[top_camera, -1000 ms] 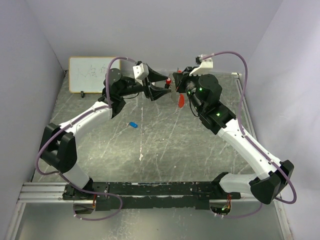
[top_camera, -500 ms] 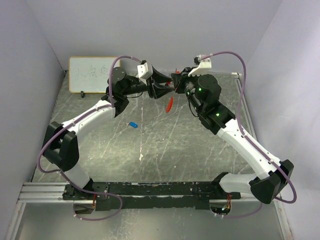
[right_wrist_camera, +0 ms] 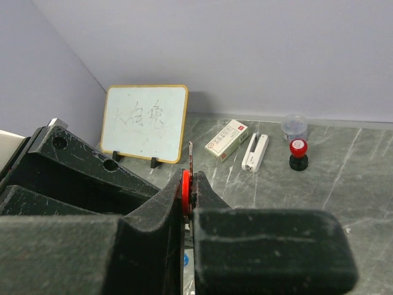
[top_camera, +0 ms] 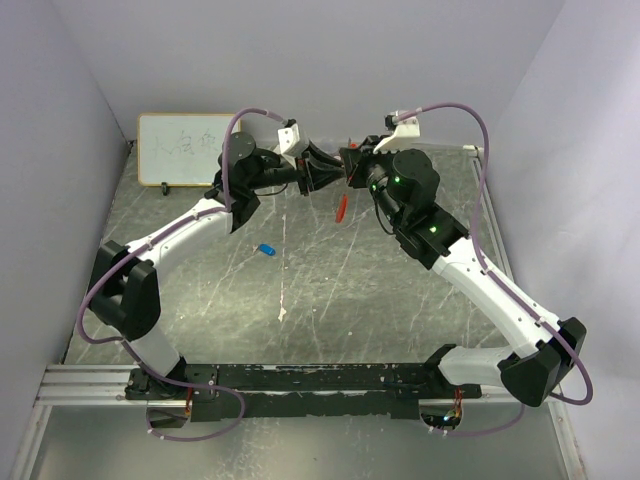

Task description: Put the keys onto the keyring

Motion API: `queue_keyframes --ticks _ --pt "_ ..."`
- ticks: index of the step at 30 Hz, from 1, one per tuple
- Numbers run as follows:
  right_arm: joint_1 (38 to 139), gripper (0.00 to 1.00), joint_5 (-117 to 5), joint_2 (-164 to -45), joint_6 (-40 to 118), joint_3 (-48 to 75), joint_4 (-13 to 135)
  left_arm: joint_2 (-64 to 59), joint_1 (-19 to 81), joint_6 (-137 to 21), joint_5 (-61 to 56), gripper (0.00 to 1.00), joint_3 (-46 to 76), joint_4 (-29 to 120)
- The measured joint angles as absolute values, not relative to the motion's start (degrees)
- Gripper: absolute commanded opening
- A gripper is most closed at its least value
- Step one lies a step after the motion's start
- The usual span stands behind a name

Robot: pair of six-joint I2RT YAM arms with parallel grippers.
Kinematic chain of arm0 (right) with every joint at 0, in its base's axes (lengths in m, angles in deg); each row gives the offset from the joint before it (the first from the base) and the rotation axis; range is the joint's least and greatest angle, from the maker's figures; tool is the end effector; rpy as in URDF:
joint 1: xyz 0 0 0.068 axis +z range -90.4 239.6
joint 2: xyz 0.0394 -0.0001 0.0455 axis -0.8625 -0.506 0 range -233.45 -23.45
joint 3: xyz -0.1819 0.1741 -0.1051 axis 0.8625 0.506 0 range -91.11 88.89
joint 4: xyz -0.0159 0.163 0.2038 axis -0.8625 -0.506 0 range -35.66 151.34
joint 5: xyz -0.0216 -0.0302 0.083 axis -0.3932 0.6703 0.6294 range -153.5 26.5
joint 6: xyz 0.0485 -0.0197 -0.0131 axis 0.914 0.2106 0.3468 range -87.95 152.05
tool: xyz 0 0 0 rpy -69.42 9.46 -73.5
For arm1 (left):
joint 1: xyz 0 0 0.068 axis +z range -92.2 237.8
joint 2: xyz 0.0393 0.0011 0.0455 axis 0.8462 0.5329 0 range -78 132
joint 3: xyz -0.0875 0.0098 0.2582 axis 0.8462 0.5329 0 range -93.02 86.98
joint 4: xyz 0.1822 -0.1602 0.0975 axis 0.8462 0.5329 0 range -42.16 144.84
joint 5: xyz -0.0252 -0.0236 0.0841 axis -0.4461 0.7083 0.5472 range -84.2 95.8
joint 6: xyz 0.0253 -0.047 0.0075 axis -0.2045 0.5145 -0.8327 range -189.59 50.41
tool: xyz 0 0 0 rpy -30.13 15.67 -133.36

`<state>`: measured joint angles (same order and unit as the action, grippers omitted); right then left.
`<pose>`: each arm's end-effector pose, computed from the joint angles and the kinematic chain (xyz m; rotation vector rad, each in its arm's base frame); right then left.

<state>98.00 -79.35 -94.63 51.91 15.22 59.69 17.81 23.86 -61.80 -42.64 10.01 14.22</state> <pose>0.2296 0.1695 0.4356 -0.0342 1.5863 0.5849 0.3105 -0.2412 0.3787 1.0317 1.0925 -1.1455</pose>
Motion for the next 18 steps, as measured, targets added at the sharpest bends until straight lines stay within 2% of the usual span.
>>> queue_keyframes --ticks 3,8,12,18 --pt "98.00 0.00 -79.35 -94.65 51.91 15.22 59.69 17.81 23.86 -61.84 -42.45 0.19 10.01 14.33" --pt "98.10 0.00 -79.38 -94.65 51.89 15.22 59.69 17.81 23.89 -61.82 -42.16 0.18 10.01 14.37" --pt "98.10 0.00 -79.40 -94.65 51.89 15.22 59.69 17.81 23.89 -61.69 -41.94 0.08 10.01 14.28" --pt "98.19 0.00 -79.62 -94.65 51.93 15.24 59.71 17.81 23.97 -61.27 -41.90 0.07 10.01 14.22"
